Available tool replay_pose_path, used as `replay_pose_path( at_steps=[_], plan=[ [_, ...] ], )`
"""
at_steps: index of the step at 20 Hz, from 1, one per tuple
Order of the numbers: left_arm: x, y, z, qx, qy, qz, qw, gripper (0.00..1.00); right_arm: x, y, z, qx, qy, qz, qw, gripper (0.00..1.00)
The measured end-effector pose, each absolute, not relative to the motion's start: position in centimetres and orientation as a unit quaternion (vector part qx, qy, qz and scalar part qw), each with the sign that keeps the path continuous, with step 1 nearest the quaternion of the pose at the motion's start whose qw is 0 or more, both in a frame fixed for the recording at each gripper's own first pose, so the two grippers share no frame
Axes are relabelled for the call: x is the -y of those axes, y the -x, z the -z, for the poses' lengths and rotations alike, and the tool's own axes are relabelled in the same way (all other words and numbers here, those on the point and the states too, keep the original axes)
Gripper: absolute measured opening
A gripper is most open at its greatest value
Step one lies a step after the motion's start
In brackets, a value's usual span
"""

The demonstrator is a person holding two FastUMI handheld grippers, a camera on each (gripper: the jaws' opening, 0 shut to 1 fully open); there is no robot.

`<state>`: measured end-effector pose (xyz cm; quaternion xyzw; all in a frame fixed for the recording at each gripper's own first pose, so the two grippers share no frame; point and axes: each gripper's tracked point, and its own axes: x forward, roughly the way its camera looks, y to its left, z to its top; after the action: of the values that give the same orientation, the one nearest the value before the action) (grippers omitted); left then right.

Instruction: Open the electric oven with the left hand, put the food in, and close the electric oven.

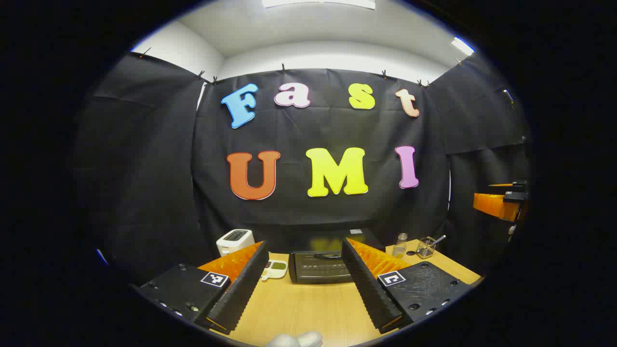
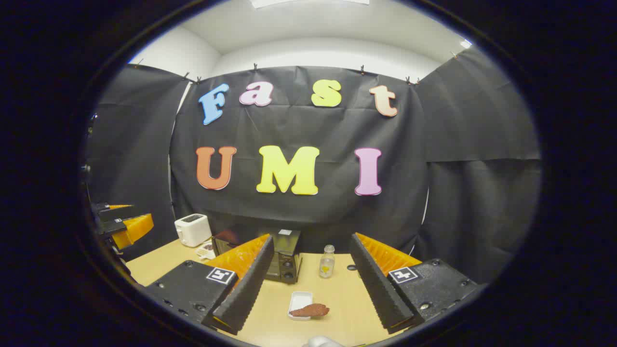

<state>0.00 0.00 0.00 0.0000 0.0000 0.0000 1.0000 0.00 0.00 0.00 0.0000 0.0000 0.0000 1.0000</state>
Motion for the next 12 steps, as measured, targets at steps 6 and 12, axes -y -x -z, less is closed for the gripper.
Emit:
replay_pose_path(
  at_steps=[6,12],
  plan=[
    [-0.1,-0.3,-0.3,0.003,-0.009,-0.005,1.000,0.96,-0.3,0.8,1.4,-0.020,0.000,-0.006,1.000,1.00],
    [0.2,-1.1,-0.5,0.006,-0.009,-0.002,1.000,0.96,0.1,1.5,1.9,-0.029,0.000,-0.004,1.000,1.00]
  ],
)
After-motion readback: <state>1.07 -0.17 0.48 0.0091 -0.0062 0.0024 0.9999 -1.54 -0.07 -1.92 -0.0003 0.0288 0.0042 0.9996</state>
